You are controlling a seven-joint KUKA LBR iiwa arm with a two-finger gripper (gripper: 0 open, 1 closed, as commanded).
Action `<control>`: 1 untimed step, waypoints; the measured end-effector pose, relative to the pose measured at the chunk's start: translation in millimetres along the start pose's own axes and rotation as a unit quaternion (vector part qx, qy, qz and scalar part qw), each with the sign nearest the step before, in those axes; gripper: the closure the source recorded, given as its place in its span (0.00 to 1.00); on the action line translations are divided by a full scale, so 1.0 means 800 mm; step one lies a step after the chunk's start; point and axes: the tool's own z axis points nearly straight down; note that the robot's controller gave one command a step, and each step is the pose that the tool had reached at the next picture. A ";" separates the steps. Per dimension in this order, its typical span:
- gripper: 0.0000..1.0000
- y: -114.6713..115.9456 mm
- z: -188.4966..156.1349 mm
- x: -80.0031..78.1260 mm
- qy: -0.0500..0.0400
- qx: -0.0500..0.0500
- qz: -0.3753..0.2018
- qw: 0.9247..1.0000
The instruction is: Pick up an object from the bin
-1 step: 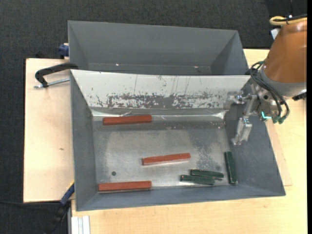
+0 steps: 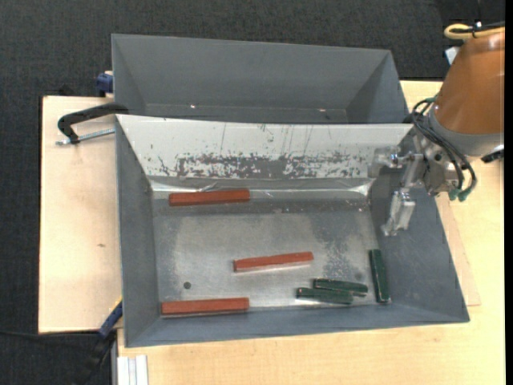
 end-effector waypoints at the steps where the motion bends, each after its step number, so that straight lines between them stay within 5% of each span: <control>1: 0.00 0.051 0.085 0.023 -0.002 0.000 -0.012 1.000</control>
Offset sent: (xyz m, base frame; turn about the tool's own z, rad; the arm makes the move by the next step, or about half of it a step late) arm -0.0227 0.0865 -0.0563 -0.2389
